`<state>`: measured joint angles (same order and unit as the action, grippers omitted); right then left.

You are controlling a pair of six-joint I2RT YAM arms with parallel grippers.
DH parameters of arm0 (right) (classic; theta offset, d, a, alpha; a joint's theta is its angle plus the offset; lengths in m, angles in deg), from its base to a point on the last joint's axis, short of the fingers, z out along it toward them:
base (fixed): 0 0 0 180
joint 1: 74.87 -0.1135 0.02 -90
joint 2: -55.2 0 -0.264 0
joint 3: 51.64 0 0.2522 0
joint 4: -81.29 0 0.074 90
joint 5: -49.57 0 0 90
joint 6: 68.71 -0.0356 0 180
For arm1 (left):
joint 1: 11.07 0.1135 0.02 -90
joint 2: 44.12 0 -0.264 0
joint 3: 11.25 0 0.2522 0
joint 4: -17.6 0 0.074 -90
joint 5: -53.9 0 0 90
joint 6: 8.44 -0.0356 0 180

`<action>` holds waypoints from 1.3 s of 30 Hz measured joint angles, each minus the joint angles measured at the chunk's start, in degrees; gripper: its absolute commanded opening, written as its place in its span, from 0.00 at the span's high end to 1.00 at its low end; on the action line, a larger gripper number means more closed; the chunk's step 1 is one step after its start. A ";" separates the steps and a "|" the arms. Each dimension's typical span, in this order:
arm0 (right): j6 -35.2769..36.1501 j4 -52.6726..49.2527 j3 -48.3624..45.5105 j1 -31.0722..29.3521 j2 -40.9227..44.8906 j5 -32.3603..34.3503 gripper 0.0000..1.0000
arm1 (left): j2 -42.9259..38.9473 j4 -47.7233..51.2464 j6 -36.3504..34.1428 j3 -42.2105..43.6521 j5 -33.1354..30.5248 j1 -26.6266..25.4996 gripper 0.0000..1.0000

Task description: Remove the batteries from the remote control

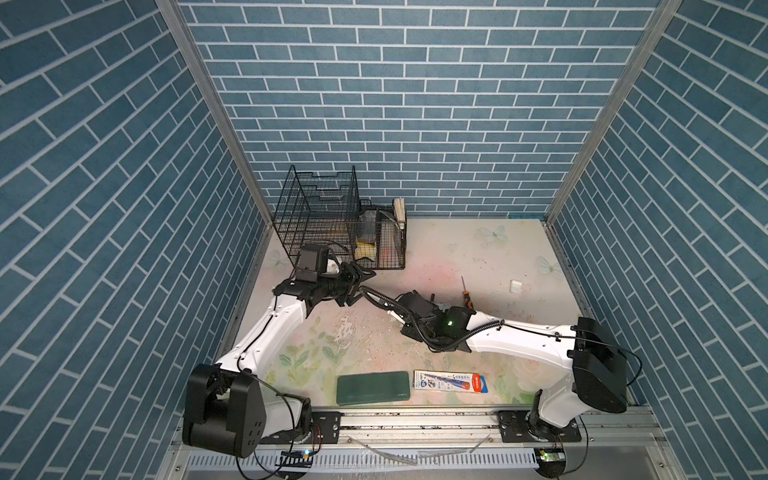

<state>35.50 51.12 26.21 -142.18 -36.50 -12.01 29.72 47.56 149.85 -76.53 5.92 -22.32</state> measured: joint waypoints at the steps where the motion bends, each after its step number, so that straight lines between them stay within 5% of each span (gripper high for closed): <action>1: 0.63 0.85 0.00 -0.20 -0.07 1.18 1.00 | 0.00 -0.17 0.61 0.70 0.57 -0.02 0.41; 13: 9.42 12.02 -0.76 -2.95 -3.41 11.63 1.00 | 0.94 -3.37 5.81 2.71 4.74 -0.02 0.49; 24: 12.04 15.61 -0.81 -3.04 -4.63 13.42 1.00 | 1.31 -4.59 6.43 2.71 6.45 0.39 0.73; 33: 14.64 17.11 -2.51 -3.04 -4.61 13.84 1.00 | 3.08 -4.35 6.69 2.71 7.52 0.61 0.83; 39: 14.99 18.08 -3.52 -3.06 -4.17 14.01 1.00 | 3.54 -4.26 6.67 2.71 8.31 0.61 1.00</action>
<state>50.50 69.20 22.70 -145.24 -40.67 2.00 33.26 43.30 156.51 -73.82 14.23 -21.71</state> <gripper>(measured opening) 0.187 0.212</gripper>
